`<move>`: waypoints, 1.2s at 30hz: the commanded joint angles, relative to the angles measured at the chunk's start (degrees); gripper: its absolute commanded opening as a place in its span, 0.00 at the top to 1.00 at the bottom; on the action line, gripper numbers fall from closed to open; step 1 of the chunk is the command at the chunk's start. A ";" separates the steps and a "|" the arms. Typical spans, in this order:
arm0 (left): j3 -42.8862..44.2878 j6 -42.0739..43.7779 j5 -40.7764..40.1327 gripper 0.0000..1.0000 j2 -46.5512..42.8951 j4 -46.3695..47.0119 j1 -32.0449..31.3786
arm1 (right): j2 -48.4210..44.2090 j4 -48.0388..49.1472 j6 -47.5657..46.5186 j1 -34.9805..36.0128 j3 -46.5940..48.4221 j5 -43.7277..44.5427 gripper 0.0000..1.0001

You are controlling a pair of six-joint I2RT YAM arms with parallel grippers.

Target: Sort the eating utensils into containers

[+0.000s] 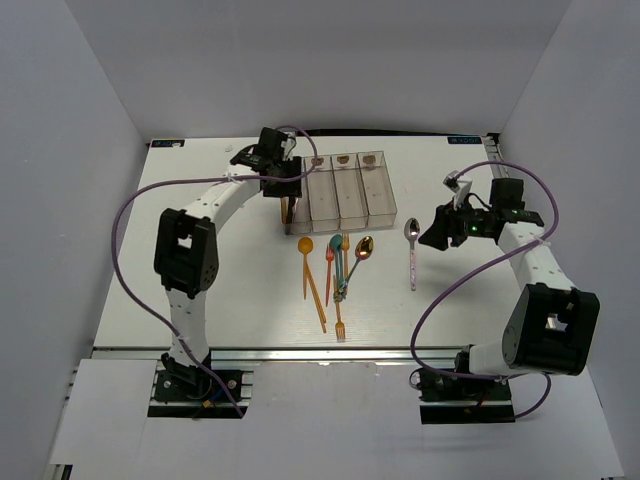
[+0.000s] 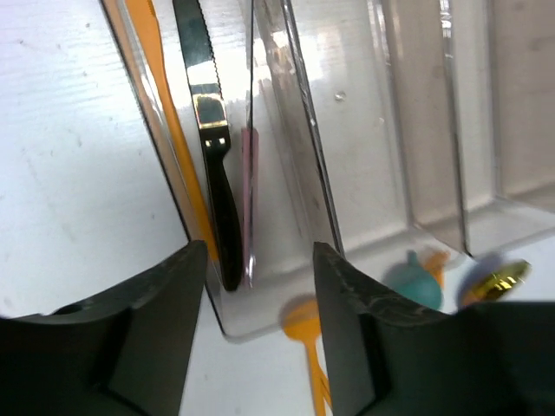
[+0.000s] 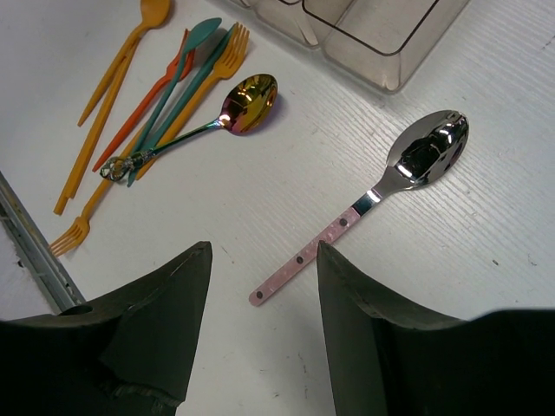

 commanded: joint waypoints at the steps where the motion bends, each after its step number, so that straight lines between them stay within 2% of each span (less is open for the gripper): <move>1: -3.28 -3.05 3.53 0.36 -11.96 0.89 1.08 | 1.15 -1.92 -1.21 1.66 0.38 3.61 0.42; 4: -8.81 -4.54 3.97 0.29 -17.16 1.15 1.52 | 2.03 -1.06 0.97 5.08 -0.32 12.56 0.41; 5: -10.74 -5.07 3.88 0.28 -21.18 1.42 1.61 | 2.12 -0.53 1.94 6.83 -0.76 18.50 0.40; 7: -17.42 -7.62 4.32 0.24 -25.42 2.47 2.40 | 2.04 0.96 6.68 9.83 -2.69 23.37 0.39; 11: -29.72 -11.40 4.85 0.19 -39.54 4.23 4.06 | 2.65 6.05 15.38 14.49 -5.59 35.42 0.33; 16: -44.91 -17.20 5.38 0.16 -52.66 5.46 5.30 | 5.81 8.09 20.75 15.99 -5.60 41.93 0.30; 24: -64.27 -28.71 4.76 0.16 -73.04 8.01 5.48 | 11.52 12.12 24.71 17.40 -4.19 45.01 0.35; 27: -67.62 -30.57 3.98 0.15 -76.58 7.93 5.48 | 13.54 13.89 26.64 18.54 -4.19 47.04 0.37; 29: -67.72 -30.66 3.27 0.15 -78.08 7.31 5.48 | 14.60 14.50 27.35 19.24 -4.10 48.01 0.42; 30: -67.19 -30.48 2.74 0.14 -78.17 6.61 5.48 | 15.30 14.59 27.35 19.33 -4.10 50.62 0.48; 33: -66.31 -30.39 2.74 0.14 -77.56 6.17 5.48 | 16.01 14.68 28.67 19.42 -4.45 51.87 0.56; 34: -66.40 -30.48 2.91 0.14 -77.38 6.17 5.48 | 15.84 14.77 28.58 19.33 -5.06 52.74 0.64; 36: -66.75 -31.00 2.92 0.14 -77.21 6.17 5.48 | 15.05 15.30 28.41 19.33 -5.86 53.28 0.70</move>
